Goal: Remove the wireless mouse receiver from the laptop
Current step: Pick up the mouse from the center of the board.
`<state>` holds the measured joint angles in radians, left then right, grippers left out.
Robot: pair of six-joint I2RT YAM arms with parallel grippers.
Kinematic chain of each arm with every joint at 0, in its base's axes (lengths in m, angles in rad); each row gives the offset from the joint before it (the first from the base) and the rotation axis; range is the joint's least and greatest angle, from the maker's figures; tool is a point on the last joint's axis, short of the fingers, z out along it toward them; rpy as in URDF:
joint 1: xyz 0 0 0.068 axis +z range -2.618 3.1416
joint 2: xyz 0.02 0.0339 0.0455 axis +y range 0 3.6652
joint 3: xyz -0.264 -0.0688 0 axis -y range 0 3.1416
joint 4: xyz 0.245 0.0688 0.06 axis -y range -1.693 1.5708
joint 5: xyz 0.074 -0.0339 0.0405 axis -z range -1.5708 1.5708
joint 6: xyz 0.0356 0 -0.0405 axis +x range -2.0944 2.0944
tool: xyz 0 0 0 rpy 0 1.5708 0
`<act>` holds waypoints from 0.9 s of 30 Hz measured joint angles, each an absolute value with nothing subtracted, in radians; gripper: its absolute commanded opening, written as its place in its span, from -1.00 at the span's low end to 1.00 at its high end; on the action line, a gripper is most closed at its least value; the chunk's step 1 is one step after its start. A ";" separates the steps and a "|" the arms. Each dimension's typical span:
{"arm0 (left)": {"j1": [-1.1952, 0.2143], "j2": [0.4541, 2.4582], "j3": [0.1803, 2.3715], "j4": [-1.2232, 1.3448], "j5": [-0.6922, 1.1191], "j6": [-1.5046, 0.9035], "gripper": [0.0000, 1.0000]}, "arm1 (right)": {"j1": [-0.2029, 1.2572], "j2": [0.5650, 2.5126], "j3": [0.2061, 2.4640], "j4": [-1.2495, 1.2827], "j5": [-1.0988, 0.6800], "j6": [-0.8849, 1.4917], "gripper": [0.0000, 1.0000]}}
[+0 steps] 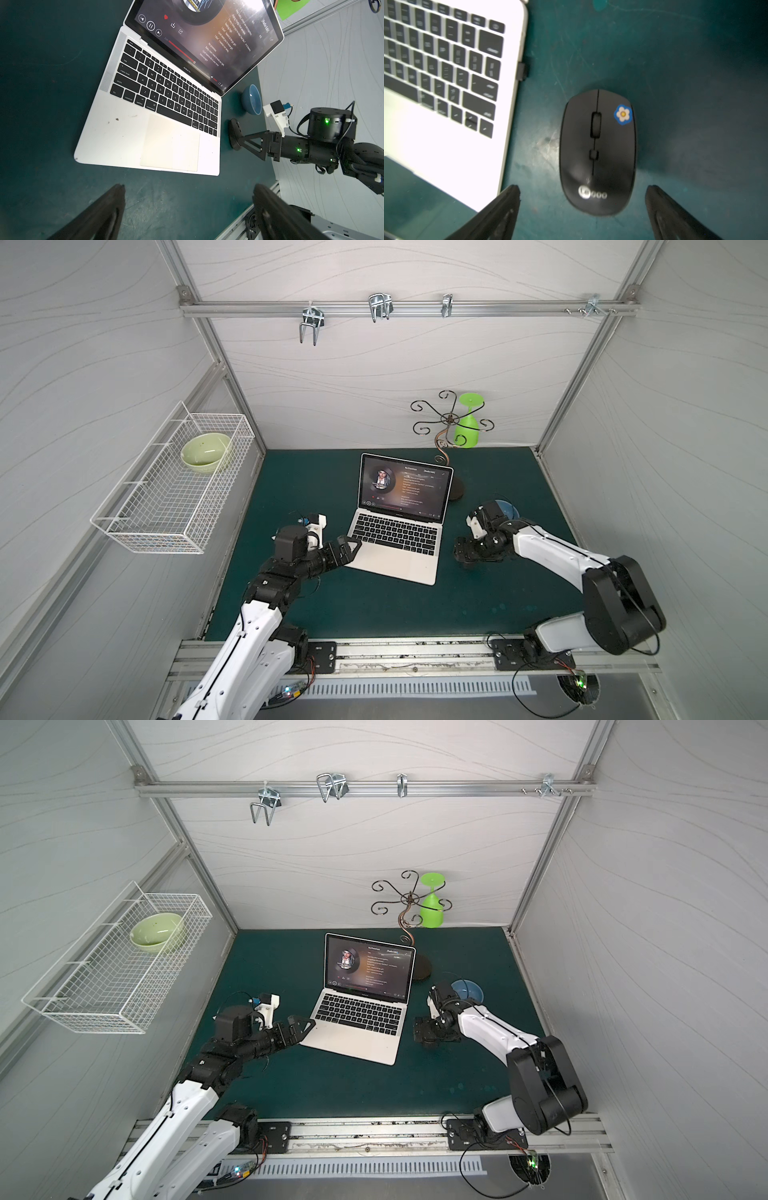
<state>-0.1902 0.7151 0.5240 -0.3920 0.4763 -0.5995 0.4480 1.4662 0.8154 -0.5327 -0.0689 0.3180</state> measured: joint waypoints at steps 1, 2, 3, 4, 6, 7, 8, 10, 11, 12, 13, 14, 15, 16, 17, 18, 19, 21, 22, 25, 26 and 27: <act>-0.190 0.723 0.524 -0.393 0.476 -0.599 0.99 | 0.450 1.494 0.825 -0.533 -0.065 0.316 0.82; -0.190 0.728 0.524 -0.392 0.476 -0.598 0.99 | 0.453 1.516 0.831 -0.534 -0.062 0.316 0.77; -0.190 0.733 0.524 -0.392 0.476 -0.599 0.99 | 0.457 1.536 0.837 -0.535 -0.058 0.316 0.71; -0.190 0.735 0.524 -0.392 0.476 -0.598 0.99 | 0.463 1.555 0.844 -0.540 -0.049 0.315 0.66; -0.190 0.735 0.524 -0.392 0.476 -0.599 0.99 | 0.478 1.571 0.862 -0.551 -0.032 0.316 0.54; -0.190 0.735 0.524 -0.392 0.476 -0.599 0.99 | 0.487 1.581 0.870 -0.556 -0.024 0.315 0.48; -0.190 0.735 0.524 -0.392 0.476 -0.599 0.99 | 0.494 1.588 0.876 -0.560 -0.017 0.316 0.42; -0.190 0.735 0.524 -0.392 0.475 -0.599 0.99 | 0.505 1.600 0.886 -0.568 0.000 0.315 0.21; -0.190 0.735 0.524 -0.392 0.475 -0.600 0.99 | 0.507 1.601 0.888 -0.570 0.003 0.316 0.14; -0.190 0.735 0.524 -0.392 0.474 -0.601 0.99 | 0.508 1.600 0.890 -0.573 0.007 0.316 0.10; -0.190 0.735 0.524 -0.392 0.472 -0.604 0.99 | 0.509 1.600 0.891 -0.575 0.012 0.314 0.07; -0.190 0.734 0.524 -0.392 0.472 -0.606 0.99 | 0.509 1.600 0.891 -0.577 0.015 0.315 0.07; -0.190 0.734 0.524 -0.392 0.472 -0.610 0.99 | 0.509 1.595 0.891 -0.583 0.019 0.314 0.03; -0.190 0.734 0.524 -0.391 0.472 -0.616 0.99 | 0.509 1.586 0.890 -0.593 0.024 0.313 -0.01; -0.190 0.734 0.524 -0.390 0.472 -0.623 0.99 | 0.509 1.571 0.890 -0.604 0.027 0.313 -0.03; -0.190 0.734 0.524 -0.386 0.474 -0.631 0.99 | 0.509 1.550 0.890 -0.616 0.028 0.312 -0.05; -0.190 0.734 0.525 -0.382 0.476 -0.636 0.99 | 0.509 1.516 0.890 -0.630 0.026 0.307 -0.06; -0.190 0.736 0.530 -0.377 0.484 -0.645 0.99 | 0.509 1.432 0.896 -0.656 0.012 0.299 -0.07; -0.190 0.743 0.540 -0.378 0.489 -0.644 0.99 | 0.509 1.384 0.905 -0.668 -0.006 0.295 -0.08; -0.190 0.786 0.607 -0.376 0.513 -0.629 0.99 | 0.508 1.268 0.952 -0.680 -0.124 0.286 -0.08; -0.190 0.804 0.635 -0.376 0.521 -0.619 0.99 | 0.504 1.240 0.967 -0.673 -0.187 0.285 -0.08; -0.190 0.829 0.671 -0.368 0.540 -0.601 0.99 | 0.498 1.217 0.977 -0.658 -0.259 0.289 -0.09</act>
<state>-0.1902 0.8288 0.6712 -0.3683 0.5396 -0.6014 0.4980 1.2175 0.9771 -0.6582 -0.2588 0.2893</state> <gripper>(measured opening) 0.994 0.622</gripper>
